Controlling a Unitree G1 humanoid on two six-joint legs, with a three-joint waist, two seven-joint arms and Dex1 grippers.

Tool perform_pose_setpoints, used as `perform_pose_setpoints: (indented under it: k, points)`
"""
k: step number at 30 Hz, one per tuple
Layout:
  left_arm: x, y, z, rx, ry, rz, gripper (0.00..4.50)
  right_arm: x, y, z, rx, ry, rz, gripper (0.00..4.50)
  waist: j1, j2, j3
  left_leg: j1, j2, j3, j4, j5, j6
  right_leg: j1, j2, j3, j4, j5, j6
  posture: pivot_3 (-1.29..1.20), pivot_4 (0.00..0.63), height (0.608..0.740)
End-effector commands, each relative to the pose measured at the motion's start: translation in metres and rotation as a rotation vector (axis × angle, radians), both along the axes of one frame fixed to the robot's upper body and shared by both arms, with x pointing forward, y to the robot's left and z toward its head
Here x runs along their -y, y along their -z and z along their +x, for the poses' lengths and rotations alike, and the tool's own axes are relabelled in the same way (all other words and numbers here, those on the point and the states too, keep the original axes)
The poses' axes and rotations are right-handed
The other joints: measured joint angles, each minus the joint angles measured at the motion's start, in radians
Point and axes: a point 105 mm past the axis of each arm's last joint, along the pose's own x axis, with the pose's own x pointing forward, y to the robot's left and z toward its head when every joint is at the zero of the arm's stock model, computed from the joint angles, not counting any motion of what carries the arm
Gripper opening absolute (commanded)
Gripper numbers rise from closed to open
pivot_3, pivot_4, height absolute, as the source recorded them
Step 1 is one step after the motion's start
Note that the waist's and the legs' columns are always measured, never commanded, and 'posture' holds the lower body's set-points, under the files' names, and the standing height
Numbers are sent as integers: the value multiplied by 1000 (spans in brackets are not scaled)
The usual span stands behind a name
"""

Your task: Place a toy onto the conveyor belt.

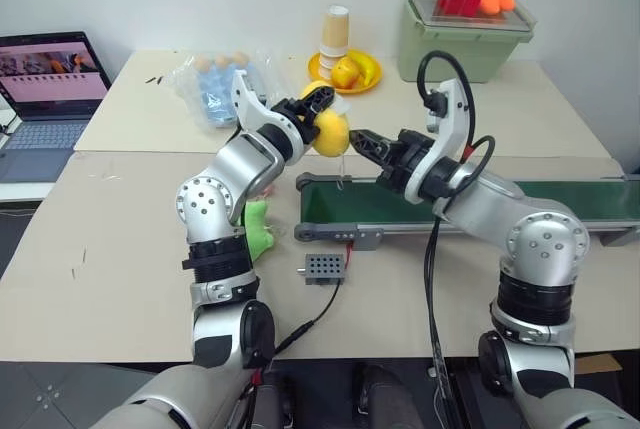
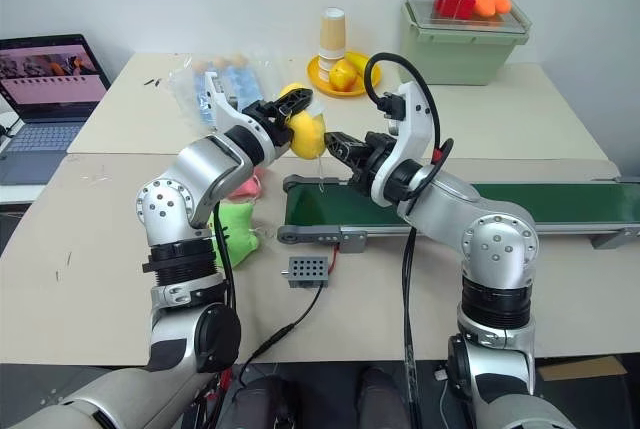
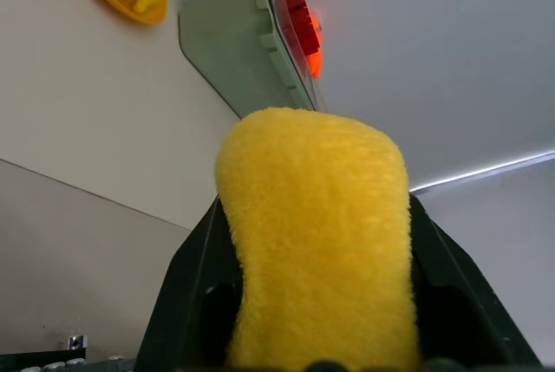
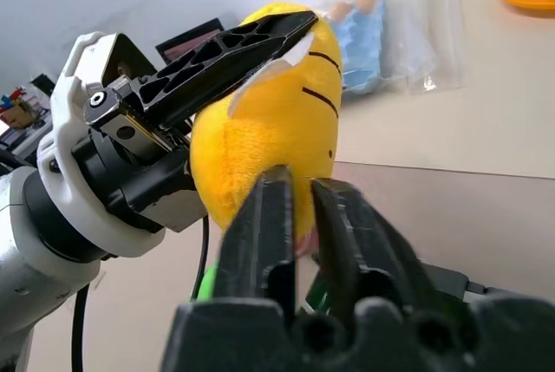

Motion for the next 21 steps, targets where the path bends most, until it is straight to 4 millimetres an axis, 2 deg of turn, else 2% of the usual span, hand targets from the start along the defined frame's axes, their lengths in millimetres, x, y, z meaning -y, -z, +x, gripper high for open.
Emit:
perform_pose_setpoints:
  k: [1, 6, 7, 8, 21]
  points:
    - [6, -7, -3, 31, 25, -7, 1835, 1, -18, -15, 81, -44, -8, 2154, 0, 0, 0, 0, 0, 0, 0, 0, 0, 0, 0, 0, 0, 0, 0, 0, 150, 734]
    - [6, -6, -1, 30, 26, -3, 1835, 7, -20, -19, 92, -49, -49, 3785, 1, 0, 0, 0, 0, 0, 0, 0, 0, 0, 0, 0, 0, 0, 0, 0, 150, 734]
    - [6, -7, -1, 30, 27, -4, 1835, 7, -20, -19, 92, -52, -52, 4253, 1, 0, 0, 0, 0, 0, 0, 0, 0, 0, 0, 0, 0, 0, 0, 0, 150, 734]
    - [6, -7, -1, 30, 28, -5, 1835, 6, -20, -20, 92, -54, -54, 4466, 1, 0, 0, 0, 0, 0, 0, 0, 0, 0, 0, 0, 0, 0, 0, 0, 150, 734]
    - [29, -16, -14, -11, 158, 21, 1835, -9, -9, -18, 56, -74, -36, 4466, 3, 0, 0, 0, 0, 0, 0, 0, 0, 0, 0, 0, -1, 0, 0, 0, 150, 734]
